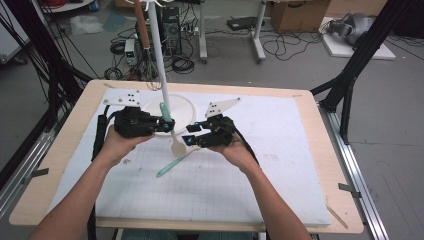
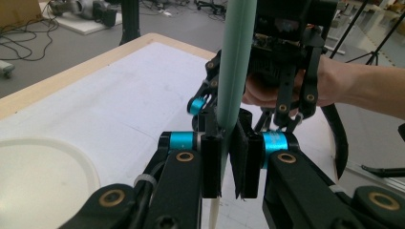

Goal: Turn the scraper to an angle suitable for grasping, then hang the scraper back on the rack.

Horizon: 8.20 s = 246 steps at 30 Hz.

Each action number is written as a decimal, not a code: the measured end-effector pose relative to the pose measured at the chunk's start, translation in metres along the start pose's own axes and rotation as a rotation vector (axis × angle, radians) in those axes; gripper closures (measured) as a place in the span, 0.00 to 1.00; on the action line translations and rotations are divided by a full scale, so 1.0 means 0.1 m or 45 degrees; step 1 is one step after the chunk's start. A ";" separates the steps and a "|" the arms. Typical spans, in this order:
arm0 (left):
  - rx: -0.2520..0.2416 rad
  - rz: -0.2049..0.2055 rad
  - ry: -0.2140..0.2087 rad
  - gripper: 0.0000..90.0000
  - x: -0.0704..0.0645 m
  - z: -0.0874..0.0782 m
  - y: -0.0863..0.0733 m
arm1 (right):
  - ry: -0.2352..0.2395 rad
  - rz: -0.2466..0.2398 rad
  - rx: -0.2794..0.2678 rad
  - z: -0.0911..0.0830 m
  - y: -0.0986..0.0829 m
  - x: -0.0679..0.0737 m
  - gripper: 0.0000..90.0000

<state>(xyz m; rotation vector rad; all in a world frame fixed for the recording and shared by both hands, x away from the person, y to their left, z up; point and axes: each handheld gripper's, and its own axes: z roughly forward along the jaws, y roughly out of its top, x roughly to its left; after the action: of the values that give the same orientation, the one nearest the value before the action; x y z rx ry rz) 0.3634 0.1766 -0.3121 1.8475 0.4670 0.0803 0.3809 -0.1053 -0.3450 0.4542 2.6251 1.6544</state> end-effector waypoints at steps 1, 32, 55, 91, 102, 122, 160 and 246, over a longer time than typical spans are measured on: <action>0.003 0.000 0.004 0.92 0.00 -0.01 0.00 | -0.013 0.006 0.001 -0.04 -0.01 0.00 0.57; -0.003 -0.001 0.038 0.92 0.00 -0.10 0.06 | -0.279 0.101 -0.027 -0.77 -0.56 -0.02 0.36; -0.011 -0.005 0.043 0.92 0.01 -0.12 0.09 | -0.328 0.112 -0.017 -1.05 -0.77 0.05 0.35; -0.014 0.006 0.064 0.92 0.34 -0.30 0.65 | -0.450 0.172 -0.036 -1.37 -1.18 0.14 0.31; -0.027 0.010 0.039 0.92 0.43 -0.36 0.83 | -0.449 0.159 -0.036 -1.35 -1.19 0.15 0.31; -0.037 0.020 0.035 0.92 0.60 -0.42 1.12 | -0.445 0.165 -0.042 -1.35 -1.20 0.12 0.31; -0.062 0.014 0.040 0.92 0.87 -0.47 1.66 | -0.454 0.161 -0.020 -1.33 -1.21 0.12 0.31; -0.057 0.047 0.216 0.64 0.59 -0.76 1.45 | -0.424 0.131 -0.050 -1.29 -1.20 0.13 0.31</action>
<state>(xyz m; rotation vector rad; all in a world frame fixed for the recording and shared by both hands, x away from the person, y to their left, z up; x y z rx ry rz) 0.4360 0.2296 -0.1630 1.8137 0.5443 0.2718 0.3198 -0.2646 -0.3917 0.7979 2.3591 1.4986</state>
